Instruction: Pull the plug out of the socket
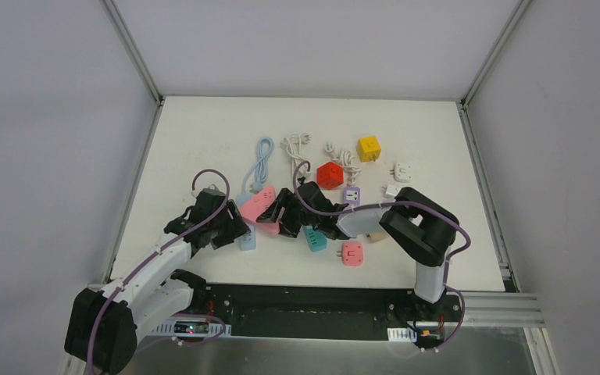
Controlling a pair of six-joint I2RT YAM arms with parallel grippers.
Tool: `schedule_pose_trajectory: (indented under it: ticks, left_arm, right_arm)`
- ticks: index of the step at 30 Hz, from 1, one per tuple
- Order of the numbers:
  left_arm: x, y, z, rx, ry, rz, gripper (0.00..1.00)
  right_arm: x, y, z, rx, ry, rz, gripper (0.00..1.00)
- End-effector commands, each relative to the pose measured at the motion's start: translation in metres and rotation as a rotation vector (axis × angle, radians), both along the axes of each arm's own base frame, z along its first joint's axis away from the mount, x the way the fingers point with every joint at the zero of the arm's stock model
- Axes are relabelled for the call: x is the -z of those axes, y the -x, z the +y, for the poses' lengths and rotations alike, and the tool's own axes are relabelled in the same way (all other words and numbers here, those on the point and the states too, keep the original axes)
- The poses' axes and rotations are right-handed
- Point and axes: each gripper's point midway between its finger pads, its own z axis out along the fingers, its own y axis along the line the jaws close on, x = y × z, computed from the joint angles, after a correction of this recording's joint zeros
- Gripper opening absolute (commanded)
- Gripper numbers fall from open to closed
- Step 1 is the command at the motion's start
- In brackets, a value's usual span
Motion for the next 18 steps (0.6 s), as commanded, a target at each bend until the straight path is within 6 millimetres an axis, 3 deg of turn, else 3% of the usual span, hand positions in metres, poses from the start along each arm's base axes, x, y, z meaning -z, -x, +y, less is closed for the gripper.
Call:
schedule_pose_trajectory:
  ticks: [1,11,18]
  left_arm:
    - [0.007,0.003,-0.011,0.082,0.027,-0.008,0.63]
    - [0.010,0.007,-0.008,0.088,0.019,-0.011,0.58]
    - [0.013,0.010,-0.004,0.074,0.000,-0.002,0.44]
  right_arm:
    - [-0.020,-0.018,0.008,0.026,-0.080,-0.052,0.69]
    - [-0.034,-0.032,0.015,0.000,-0.180,-0.067,0.63]
    - [-0.053,-0.026,0.025,-0.028,-0.367,-0.064,0.30]
